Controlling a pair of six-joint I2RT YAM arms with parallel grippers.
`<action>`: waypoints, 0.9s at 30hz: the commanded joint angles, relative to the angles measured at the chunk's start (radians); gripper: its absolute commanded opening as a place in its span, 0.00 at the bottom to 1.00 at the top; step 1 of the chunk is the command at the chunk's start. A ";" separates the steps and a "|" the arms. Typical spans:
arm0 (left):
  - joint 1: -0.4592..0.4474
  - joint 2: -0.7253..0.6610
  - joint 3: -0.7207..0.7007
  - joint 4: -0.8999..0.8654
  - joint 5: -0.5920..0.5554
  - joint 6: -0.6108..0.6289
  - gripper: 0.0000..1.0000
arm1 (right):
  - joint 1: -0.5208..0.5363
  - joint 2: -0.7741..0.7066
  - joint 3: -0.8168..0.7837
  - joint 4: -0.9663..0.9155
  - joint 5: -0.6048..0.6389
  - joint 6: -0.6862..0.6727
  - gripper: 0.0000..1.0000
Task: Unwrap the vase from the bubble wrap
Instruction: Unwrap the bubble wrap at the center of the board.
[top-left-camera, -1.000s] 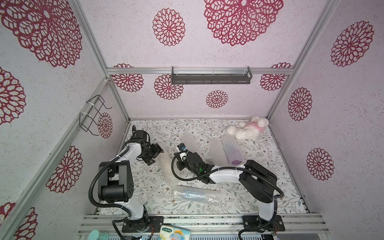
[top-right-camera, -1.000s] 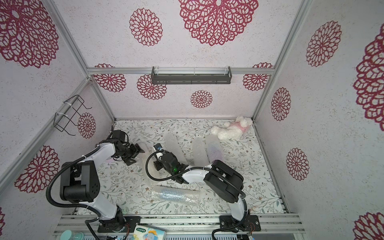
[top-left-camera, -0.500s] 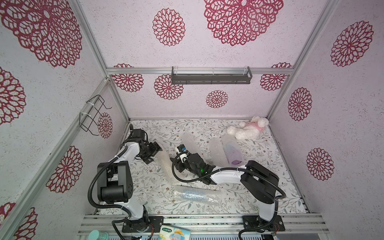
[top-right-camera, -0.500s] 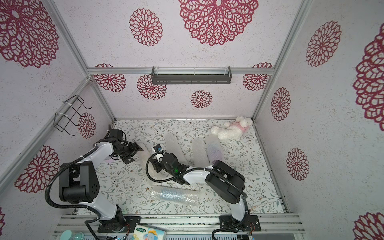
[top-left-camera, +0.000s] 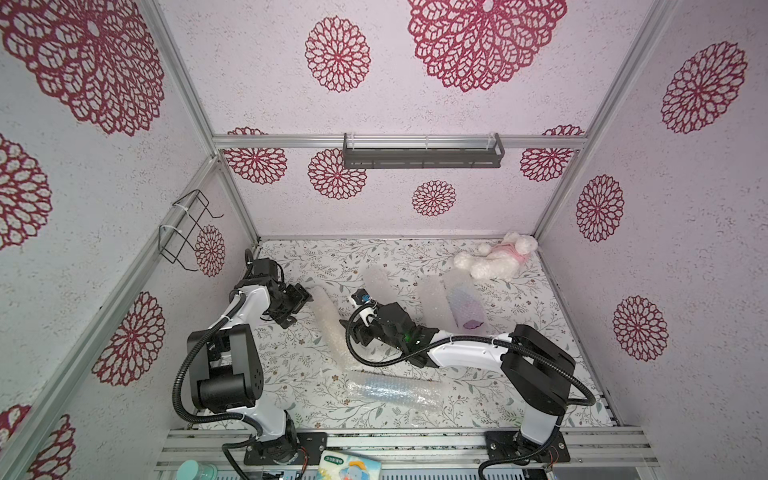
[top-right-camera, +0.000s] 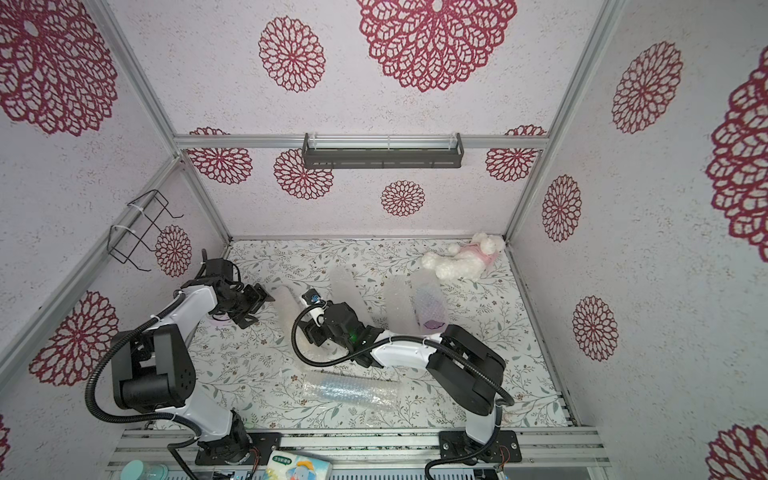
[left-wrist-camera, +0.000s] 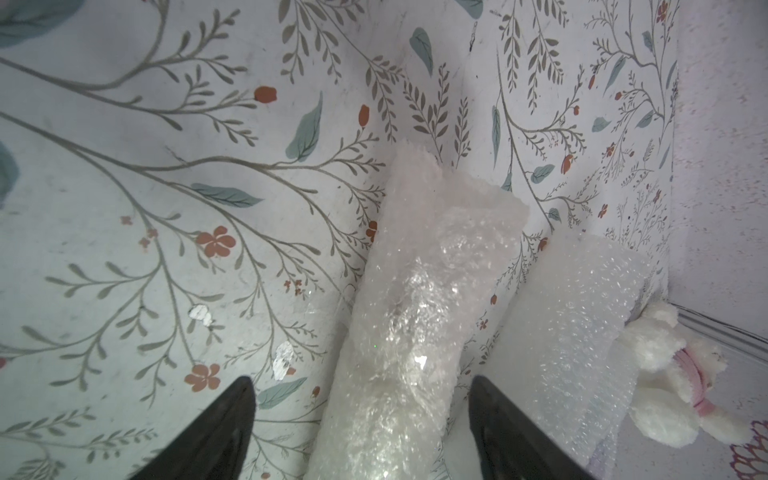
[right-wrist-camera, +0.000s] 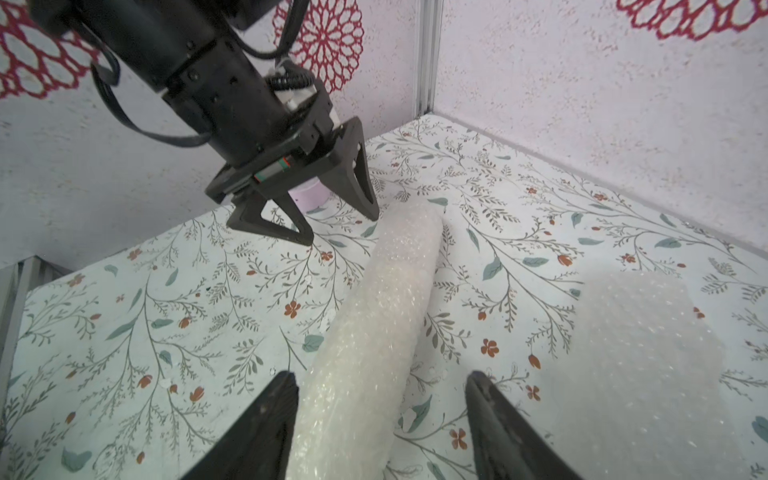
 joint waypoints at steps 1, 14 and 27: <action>0.005 -0.005 0.007 0.012 0.002 0.007 0.79 | 0.024 -0.012 0.006 -0.034 0.022 -0.025 0.67; 0.016 -0.015 0.002 0.012 0.029 0.027 0.67 | 0.062 0.016 0.062 -0.178 0.103 -0.062 0.67; 0.021 -0.030 0.009 0.019 0.028 0.023 0.72 | 0.149 0.133 0.200 -0.329 0.195 0.156 0.72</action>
